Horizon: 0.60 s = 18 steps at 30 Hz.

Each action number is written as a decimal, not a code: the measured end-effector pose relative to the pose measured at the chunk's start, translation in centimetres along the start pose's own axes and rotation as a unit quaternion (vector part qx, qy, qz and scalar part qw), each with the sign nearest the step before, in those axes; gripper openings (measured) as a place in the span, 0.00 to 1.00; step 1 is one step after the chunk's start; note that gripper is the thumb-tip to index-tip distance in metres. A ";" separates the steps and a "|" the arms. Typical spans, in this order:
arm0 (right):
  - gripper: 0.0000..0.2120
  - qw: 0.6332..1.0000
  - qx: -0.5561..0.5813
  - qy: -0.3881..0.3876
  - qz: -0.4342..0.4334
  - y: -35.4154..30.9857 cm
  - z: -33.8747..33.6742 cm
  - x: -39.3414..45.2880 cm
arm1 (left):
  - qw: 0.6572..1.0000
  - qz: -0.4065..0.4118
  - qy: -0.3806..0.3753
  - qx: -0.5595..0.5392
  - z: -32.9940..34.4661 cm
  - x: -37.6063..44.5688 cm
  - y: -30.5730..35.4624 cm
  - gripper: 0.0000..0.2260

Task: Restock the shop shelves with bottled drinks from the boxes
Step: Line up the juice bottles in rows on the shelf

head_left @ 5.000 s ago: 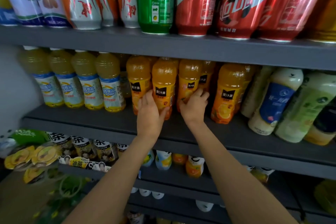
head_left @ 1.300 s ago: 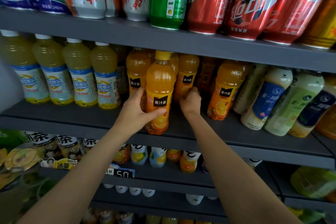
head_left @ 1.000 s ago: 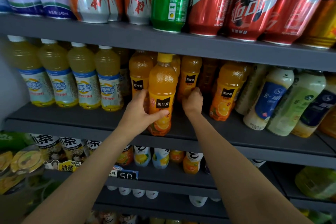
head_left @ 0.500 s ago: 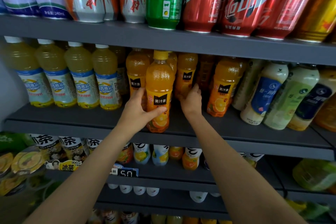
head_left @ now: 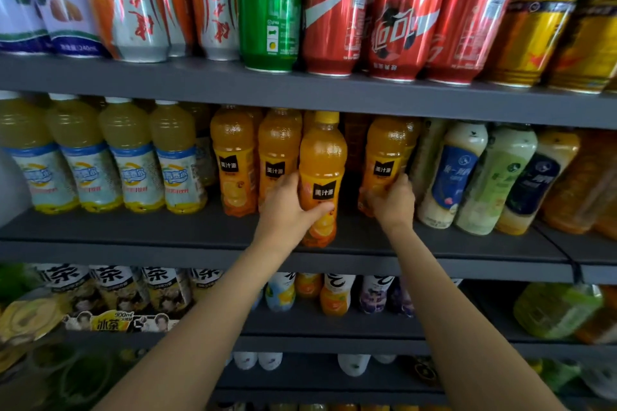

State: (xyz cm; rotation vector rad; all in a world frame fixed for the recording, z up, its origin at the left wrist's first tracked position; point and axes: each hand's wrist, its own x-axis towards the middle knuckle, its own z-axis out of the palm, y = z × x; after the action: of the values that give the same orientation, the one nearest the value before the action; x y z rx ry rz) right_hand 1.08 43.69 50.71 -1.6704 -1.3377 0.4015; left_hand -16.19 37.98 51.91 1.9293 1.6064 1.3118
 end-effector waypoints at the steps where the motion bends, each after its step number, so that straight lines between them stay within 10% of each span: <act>1: 0.30 1.000 -0.006 -0.002 -0.006 0.0 -0.1 -0.1 | 1.000 -0.007 0.004 0.010 0.7 0.4 0.3 0.24; 18: 0.33 0.999 -0.023 -0.029 -0.035 0.6 -0.5 -1.3 | 0.991 -0.117 0.065 0.028 7.6 2.5 0.3 0.27</act>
State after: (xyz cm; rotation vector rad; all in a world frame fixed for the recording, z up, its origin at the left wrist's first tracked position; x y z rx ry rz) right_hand 1.36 42.34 50.08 -1.6550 -1.4542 0.3825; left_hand -10.13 42.49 49.20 1.6538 1.8860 1.3294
